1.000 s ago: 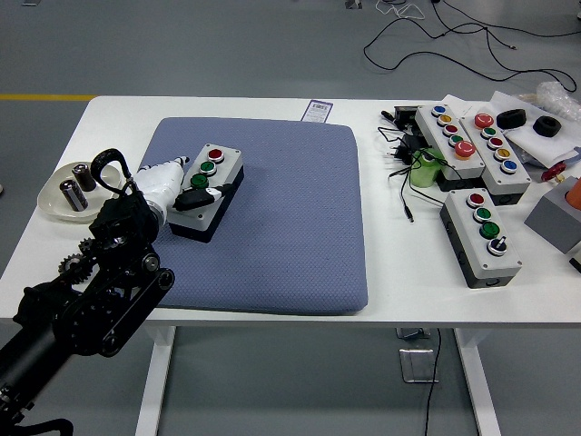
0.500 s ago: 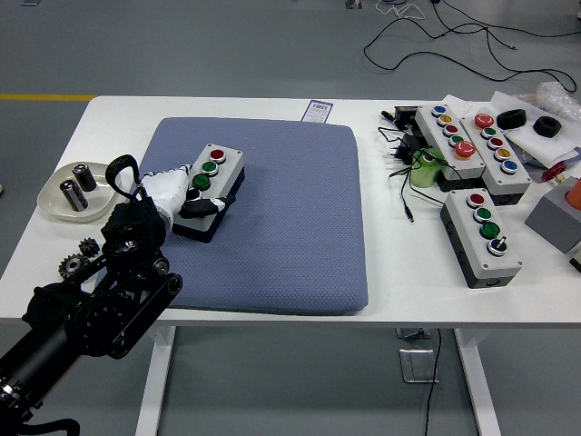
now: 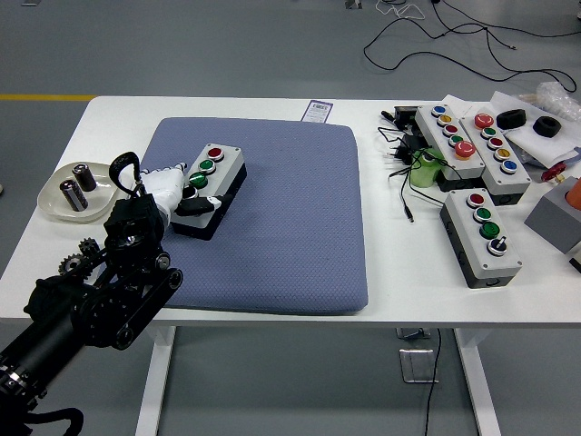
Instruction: Pick up the button,place it on the desk,press the button,press the button
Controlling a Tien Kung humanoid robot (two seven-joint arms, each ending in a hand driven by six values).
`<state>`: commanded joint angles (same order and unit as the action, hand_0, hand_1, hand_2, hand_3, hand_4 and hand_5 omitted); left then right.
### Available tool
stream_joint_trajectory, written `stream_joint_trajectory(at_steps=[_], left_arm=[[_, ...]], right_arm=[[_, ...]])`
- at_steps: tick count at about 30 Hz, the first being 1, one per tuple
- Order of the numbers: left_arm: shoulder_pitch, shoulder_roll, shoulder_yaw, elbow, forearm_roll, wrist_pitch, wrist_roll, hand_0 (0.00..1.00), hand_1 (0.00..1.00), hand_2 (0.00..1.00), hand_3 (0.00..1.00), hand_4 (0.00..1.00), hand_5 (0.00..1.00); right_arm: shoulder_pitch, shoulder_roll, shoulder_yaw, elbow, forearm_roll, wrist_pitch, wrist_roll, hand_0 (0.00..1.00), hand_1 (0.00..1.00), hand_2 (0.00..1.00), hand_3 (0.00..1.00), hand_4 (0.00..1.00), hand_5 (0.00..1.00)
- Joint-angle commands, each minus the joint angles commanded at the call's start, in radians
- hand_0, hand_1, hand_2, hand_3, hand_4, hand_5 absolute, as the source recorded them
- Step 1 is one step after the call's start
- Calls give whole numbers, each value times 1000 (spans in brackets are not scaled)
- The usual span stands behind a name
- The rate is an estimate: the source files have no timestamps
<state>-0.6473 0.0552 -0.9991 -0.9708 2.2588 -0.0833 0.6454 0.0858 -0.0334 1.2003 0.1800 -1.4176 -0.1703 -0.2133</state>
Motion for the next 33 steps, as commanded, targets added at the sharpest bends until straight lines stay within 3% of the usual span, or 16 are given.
stream_joint_trajectory(at_steps=[4, 5, 10, 11, 16, 17, 22, 23, 28, 29, 33], left_arm=[[0, 2, 3, -2, 10, -6, 0, 894, 998, 998, 998, 998, 821], [1, 3, 3, -3, 10, -9, 0, 534, 754, 873, 892, 870, 448], [3, 3, 11, 3, 10, -25, 0, 534, 754, 873, 892, 870, 448], [3, 2, 12, 8, 10, -29, 0, 460, 528, 632, 812, 746, 249], [-1, 3, 21, 25, 10, -24, 0, 460, 528, 632, 812, 746, 249], [-2, 4, 21, 29, 10, -18, 0, 434, 403, 448, 616, 542, 2], [-5, 9, 22, 41, 10, 24, 0, 434, 403, 448, 616, 542, 2], [-6, 10, 22, 42, 10, 34, 0, 320, 314, 368, 450, 558, 2], [-7, 18, 27, 44, 10, 80, 0, 320, 314, 368, 450, 558, 2], [-8, 22, 30, 44, 10, 90, 0, 296, 292, 337, 382, 513, 2], [-10, 37, 36, 45, 10, 104, -8, 296, 292, 337, 382, 513, 2]], right_arm=[[-1, -1, -1, 0, 2, -2, 2, 673, 658, 674, 624, 310, 173], [-1, -1, 0, 0, 1, -3, 2, 673, 658, 674, 624, 310, 173], [-2, -1, 4, 0, -3, -5, 3, 673, 658, 674, 624, 310, 173], [-2, -1, 5, 0, -5, -5, 3, 673, 658, 674, 624, 310, 173], [-1, -2, 8, 0, -8, -7, 4, 673, 658, 674, 624, 310, 173], [-1, -2, 9, 0, -8, -8, 4, 673, 658, 674, 624, 310, 173], [-1, -2, 14, 0, -12, -11, 5, 673, 658, 674, 624, 310, 173], [0, -2, 14, 0, -12, -12, 5, 673, 658, 674, 624, 310, 173], [0, -2, 18, 0, -17, -14, 5, 673, 658, 674, 624, 310, 173], [0, -2, 20, 0, -19, -14, 4, 673, 658, 674, 624, 310, 173], [0, -2, 26, 0, -25, -17, 4, 673, 658, 674, 624, 310, 173]])
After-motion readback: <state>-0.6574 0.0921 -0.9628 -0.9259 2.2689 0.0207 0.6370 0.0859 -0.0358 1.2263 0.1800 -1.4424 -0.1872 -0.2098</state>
